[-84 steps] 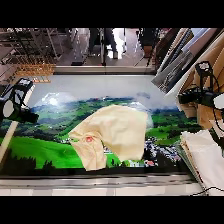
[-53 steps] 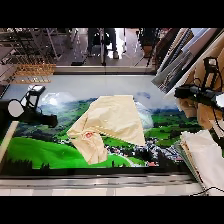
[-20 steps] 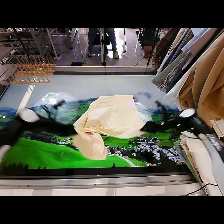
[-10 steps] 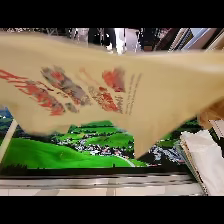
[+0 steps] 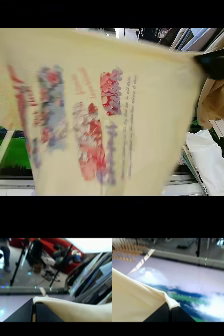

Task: Fold the clothes and pants, and hang the long-sleeved shirts on hangers.

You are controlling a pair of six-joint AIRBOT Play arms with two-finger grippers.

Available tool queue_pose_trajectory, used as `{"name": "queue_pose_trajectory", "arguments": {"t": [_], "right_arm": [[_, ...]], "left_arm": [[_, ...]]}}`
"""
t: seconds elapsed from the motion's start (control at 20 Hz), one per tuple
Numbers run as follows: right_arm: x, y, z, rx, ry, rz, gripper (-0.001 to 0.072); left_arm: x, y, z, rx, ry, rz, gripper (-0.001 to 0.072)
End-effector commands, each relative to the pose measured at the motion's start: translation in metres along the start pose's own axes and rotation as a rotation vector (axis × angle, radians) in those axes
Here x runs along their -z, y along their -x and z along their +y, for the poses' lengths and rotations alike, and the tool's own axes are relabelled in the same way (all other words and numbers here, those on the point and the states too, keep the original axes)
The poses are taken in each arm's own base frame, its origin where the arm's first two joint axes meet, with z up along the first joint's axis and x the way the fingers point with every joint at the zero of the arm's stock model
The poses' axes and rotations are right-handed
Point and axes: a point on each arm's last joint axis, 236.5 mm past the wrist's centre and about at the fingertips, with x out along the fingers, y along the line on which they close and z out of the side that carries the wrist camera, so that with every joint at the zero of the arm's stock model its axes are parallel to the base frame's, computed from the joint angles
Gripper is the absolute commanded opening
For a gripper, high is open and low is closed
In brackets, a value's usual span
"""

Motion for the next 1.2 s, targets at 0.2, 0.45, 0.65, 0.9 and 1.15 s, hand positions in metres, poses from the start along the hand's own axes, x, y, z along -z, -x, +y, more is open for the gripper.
{"name": "queue_pose_trajectory", "arguments": {"t": [0.2,0.45,0.65,0.9,1.15], "right_arm": [[0.15,-0.265,-0.154,0.051,-0.324,0.257,0.001],[0.19,-0.288,-0.185,0.067,-0.425,0.295,0.0437],[0.273,-0.21,-0.156,-0.095,-0.566,0.725,0.0425],[0.386,-0.117,-0.091,-0.179,-0.78,0.942,0.0379],[0.46,-0.084,-0.019,-0.277,-0.784,0.993,0.0439]], "left_arm": [[0.257,-0.202,0.119,-0.152,0.031,0.425,0.0002],[0.297,-0.158,0.157,-0.226,0.176,0.625,0.0643],[0.372,0.017,0.212,-0.575,0.321,1.249,0.0553],[0.43,0.113,0.194,-0.591,0.508,1.32,0.0543],[0.471,0.135,0.151,-0.38,0.605,1.173,0.0609]]}}
